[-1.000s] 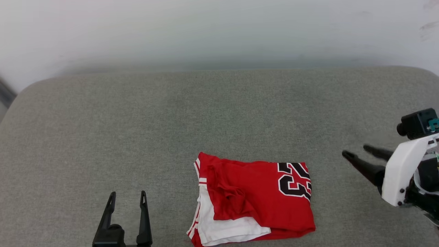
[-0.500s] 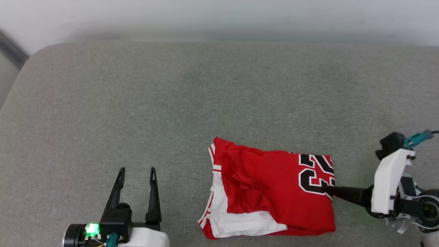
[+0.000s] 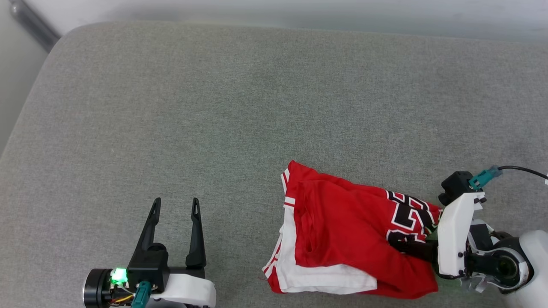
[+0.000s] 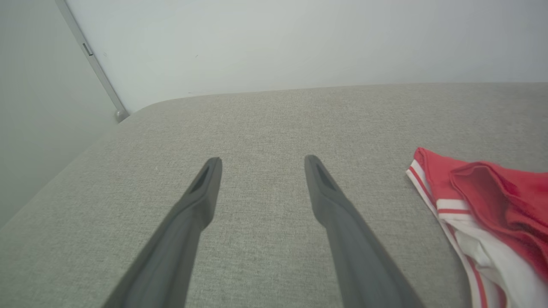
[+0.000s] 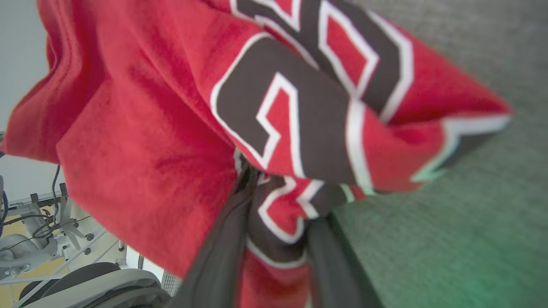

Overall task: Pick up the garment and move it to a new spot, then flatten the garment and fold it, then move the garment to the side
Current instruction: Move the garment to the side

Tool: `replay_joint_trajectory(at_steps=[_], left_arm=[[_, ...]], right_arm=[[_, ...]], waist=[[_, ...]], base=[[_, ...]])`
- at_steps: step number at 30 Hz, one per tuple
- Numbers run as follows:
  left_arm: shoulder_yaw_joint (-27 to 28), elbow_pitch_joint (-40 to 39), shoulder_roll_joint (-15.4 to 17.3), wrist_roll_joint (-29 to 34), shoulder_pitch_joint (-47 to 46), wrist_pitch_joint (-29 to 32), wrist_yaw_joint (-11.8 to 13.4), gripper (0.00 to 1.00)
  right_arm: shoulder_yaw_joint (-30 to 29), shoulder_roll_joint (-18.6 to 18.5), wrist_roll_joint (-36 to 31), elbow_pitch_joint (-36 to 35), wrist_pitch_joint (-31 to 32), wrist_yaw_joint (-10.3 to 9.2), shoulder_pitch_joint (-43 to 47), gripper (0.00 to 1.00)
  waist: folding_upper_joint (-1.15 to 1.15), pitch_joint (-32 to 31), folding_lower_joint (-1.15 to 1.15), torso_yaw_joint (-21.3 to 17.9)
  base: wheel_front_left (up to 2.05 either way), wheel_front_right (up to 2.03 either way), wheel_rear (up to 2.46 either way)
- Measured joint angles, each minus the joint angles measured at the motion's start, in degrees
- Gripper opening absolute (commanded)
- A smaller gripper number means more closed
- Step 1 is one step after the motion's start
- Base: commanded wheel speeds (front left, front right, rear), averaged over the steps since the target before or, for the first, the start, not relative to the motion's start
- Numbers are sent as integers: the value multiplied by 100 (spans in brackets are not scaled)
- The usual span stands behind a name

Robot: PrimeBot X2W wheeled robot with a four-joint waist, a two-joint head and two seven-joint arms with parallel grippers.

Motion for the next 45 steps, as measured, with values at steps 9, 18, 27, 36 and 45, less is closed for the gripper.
replay_joint_trajectory(at_steps=[9,18,27,36,45], left_arm=[[57,31,-10,7,75,0,16,100],[255,-93,-4,8,301,0,45,100],[420,-250,66,56,288,0,5,100],[423,-324,343,154,-65,0,-109,100],[448,-444,588,168,-364,0,-156,100]], right_arm=[[559,-312,-23,-420,-740,-5,-285,0],[1433,-1313,-477,-1402,-999,-5,-1036,0],[1822,-2226,-939,-1573,-1417,-7,-1790,0],[1948,-2884,-1837,-656,-2118,-4,-2447,0],[1856,-2905,-2315,643,-2588,-3,-2955,0]], waist=[[0,-238,0,-143],[0,-449,0,-740],[0,-348,0,-1755],[0,233,0,-2412],[0,916,1,-2670]], base=[[0,0,0],[0,0,0],[0,0,0],[0,0,0],[0,0,0]])
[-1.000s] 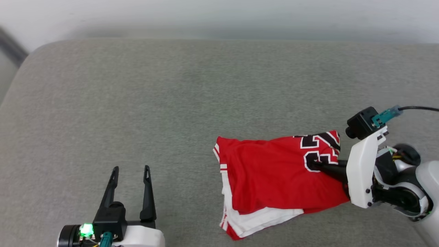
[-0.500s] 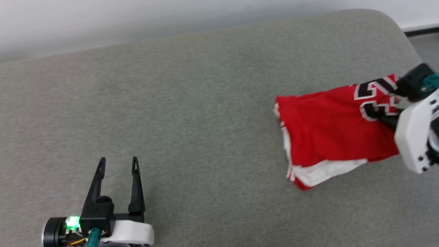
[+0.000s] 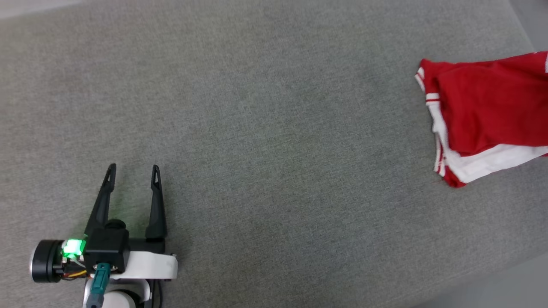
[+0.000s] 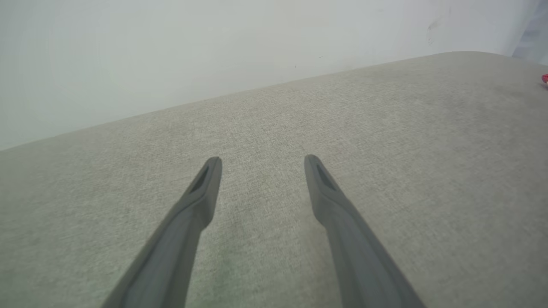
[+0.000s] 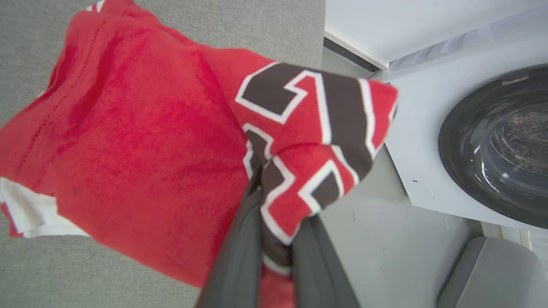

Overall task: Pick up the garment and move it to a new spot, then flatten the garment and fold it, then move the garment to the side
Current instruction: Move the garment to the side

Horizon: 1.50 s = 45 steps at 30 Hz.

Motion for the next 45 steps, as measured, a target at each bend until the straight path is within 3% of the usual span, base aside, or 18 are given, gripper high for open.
replay_joint_trajectory(at_steps=[9,11,12,13,14,24,33,38,45], left_arm=[[-77,-94,137,43,-333,0,21,100],[-104,-113,134,42,-369,0,56,100],[-110,-121,136,42,-381,-1,64,100],[-122,-123,136,41,-384,0,85,100],[-132,-120,137,40,-378,0,108,100],[-219,-78,-25,-48,-129,0,281,100],[-237,-75,-186,-119,310,0,371,100],[-172,-68,-237,-172,533,0,403,100],[-171,-19,-320,-178,671,0,347,100]], right_arm=[[-367,245,-489,1488,-680,-1,-515,0],[-502,469,-486,1784,-787,-1,-565,0],[-555,580,-490,1918,-832,0,-580,10],[-570,650,-553,2057,-880,0,-586,86],[-573,703,-632,2152,-958,0,-587,100],[-1092,871,-1548,2703,-2221,-1,-728,100],[-1970,1026,-2662,2748,-3307,-1,-611,100],[-2628,1539,-2837,2140,-4049,-1,-343,100],[-3186,2449,-2983,411,-4190,-1,538,100]], waist=[[0,560,0,69],[0,607,0,129],[0,615,0,154],[0,607,0,175],[0,581,0,189],[0,-1,0,361],[0,-681,-1,660],[0,-981,-1,857],[0,-1275,-1,1161]], base=[[0,0,0],[0,0,0],[0,0,0],[0,0,0],[0,0,0],[0,0,0],[0,0,0],[0,0,0],[0,0,0]])
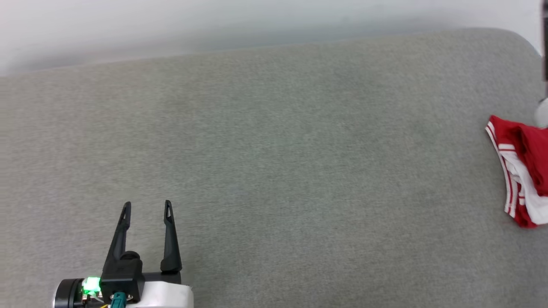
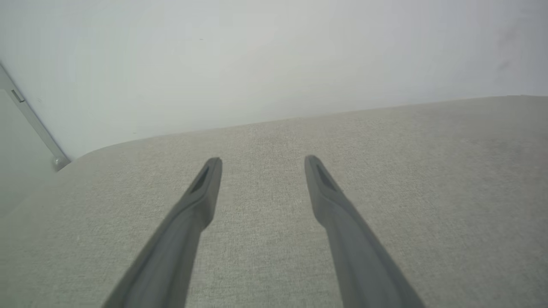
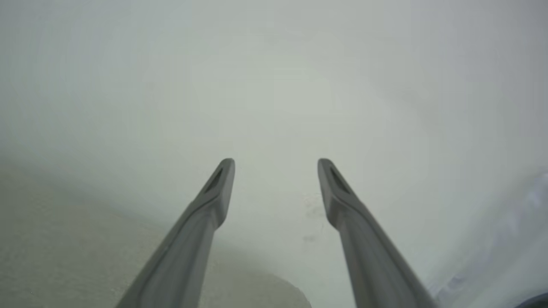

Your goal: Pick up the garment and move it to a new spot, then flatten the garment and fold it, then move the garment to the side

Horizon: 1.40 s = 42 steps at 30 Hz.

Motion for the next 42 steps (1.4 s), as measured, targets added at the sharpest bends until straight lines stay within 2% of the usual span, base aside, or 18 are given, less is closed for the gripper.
replay_joint_trajectory(at_steps=[8,14,23,30,42], left_arm=[[-20,132,-77,3,10,0,-97,100],[-46,236,-103,15,90,0,-153,100],[-33,356,-103,38,435,0,-233,100],[-47,361,-104,62,626,0,-255,100],[-57,364,-122,59,711,0,-297,100]], right_arm=[[-286,970,137,-1811,-2,0,1506,100],[-347,1464,153,-2063,-2,-1,2502,100],[-705,2142,135,-2227,-2,-1,4164,100],[-859,2381,205,-2421,-2,-1,4914,100],[-864,2468,400,-2475,-2,-1,5372,100]], waist=[[0,-284,0,376],[0,-492,0,566],[0,-918,0,637],[0,-1129,-1,573],[0,-1229,0,572]], base=[[0,0,0],[0,0,0],[0,0,0],[0,0,0],[0,0,0]])
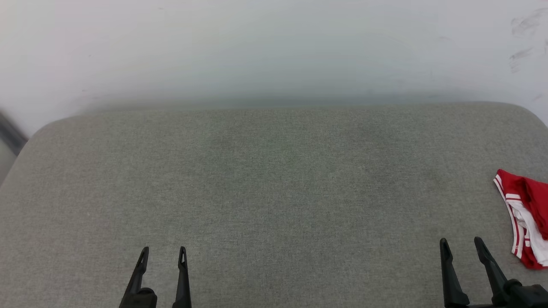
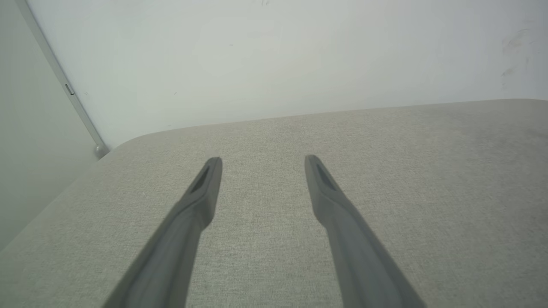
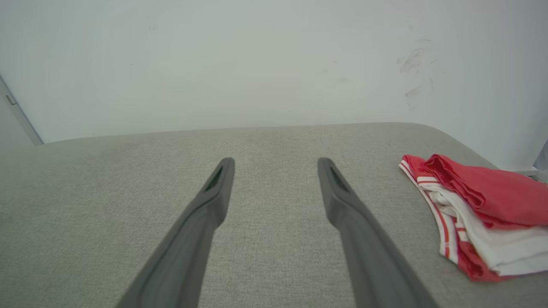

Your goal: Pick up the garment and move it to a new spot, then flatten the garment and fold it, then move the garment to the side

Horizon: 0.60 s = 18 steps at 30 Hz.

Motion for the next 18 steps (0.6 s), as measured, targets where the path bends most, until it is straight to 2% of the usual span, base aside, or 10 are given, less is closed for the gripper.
replay_joint_trajectory(at_steps=[2,3,7,18], left_arm=[[3,16,-10,-38,3,0,-27,100],[2,66,-10,-43,2,2,-32,0],[-5,248,-10,-97,5,32,-37,0],[44,405,16,-1495,-109,256,-208,0]], right_arm=[[7,3,8,-3,0,0,1,100],[10,3,9,47,2,0,2,0],[27,4,58,237,18,0,9,0],[65,-15,1355,391,255,0,-97,0]], waist=[[0,3,0,1],[0,3,0,1],[0,3,0,1],[0,11,0,-8]], base=[[0,0,0],[0,0,0],[0,0,0],[0,0,0]])
